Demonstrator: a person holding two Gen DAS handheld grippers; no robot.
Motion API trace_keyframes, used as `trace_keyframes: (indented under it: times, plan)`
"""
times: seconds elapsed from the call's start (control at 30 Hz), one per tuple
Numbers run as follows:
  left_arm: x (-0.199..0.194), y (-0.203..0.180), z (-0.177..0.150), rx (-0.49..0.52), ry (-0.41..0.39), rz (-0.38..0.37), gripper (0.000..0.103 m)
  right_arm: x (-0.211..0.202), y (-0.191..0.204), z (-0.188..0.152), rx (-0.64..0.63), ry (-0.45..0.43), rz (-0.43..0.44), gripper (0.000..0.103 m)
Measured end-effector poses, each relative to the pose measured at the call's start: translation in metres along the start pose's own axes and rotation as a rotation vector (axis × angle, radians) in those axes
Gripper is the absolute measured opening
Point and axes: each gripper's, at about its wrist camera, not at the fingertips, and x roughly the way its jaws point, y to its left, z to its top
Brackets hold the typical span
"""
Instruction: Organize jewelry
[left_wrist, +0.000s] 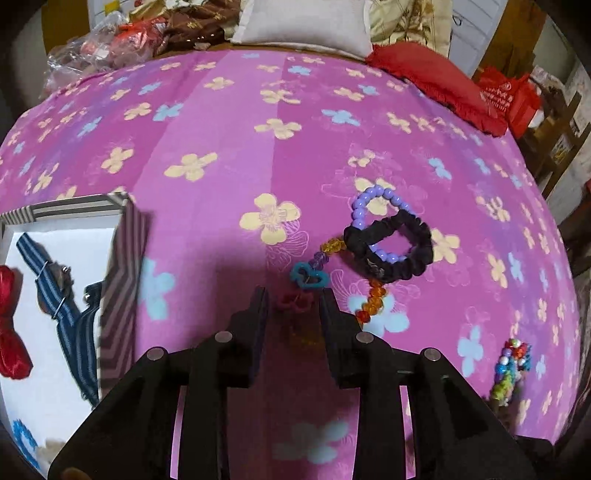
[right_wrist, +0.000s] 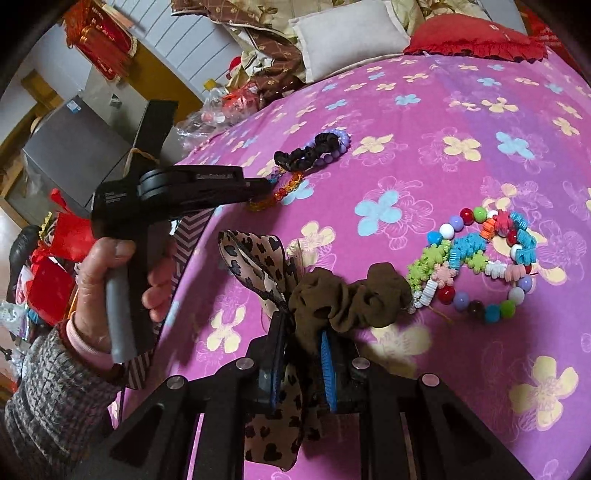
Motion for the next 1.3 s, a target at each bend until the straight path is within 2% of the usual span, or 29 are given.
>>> trace_keyframes:
  times: [0.13,0.17,0.27,0.37,0.53,0.63,0.73,0.87,1.07,1.2,1.3]
  plan:
    - [0.003,-0.011,-0.003,0.080,-0.021,0.058,0.027,0.001,-0.001,-0.002,0.002,0.001,0.012,0.017]
    - [0.003,-0.016,-0.006,0.110,-0.038,0.080,0.020,0.002,-0.001,-0.002,-0.001,0.001,0.011,0.017]
    - [0.001,-0.028,-0.011,0.161,-0.053,0.136,0.020,0.003,0.002,-0.002,-0.016,-0.003,-0.005,0.017]
    - [-0.010,-0.026,-0.017,0.142,-0.060,0.103,0.019,0.002,0.006,0.000,-0.021,0.008,-0.025,0.017]
    - [-0.080,-0.004,-0.030,0.067,-0.153,-0.030,0.019,-0.009,0.024,0.004,-0.054,-0.003,-0.077,0.015]
    - [-0.124,0.018,-0.042,0.020,-0.212,-0.081,0.020,-0.020,0.041,0.009,-0.067,-0.027,-0.094,0.015]
    - [-0.157,0.047,-0.054,-0.038,-0.254,-0.104,0.020,-0.029,0.062,0.013,-0.098,-0.043,-0.114,0.014]
    - [-0.180,0.088,-0.070,-0.111,-0.312,-0.076,0.020,-0.034,0.095,0.017,-0.157,-0.059,-0.150,0.014]
    - [-0.166,0.164,-0.084,-0.286,-0.278,-0.121,0.019,-0.023,0.143,0.026,-0.245,-0.051,-0.192,0.014]
    - [-0.145,0.195,-0.090,-0.338,-0.214,-0.088,0.020,-0.002,0.175,0.034,-0.279,-0.025,-0.182,0.014]
    - [-0.127,0.221,-0.095,-0.416,-0.147,-0.145,0.020,0.018,0.204,0.041,-0.307,-0.003,-0.157,0.014]
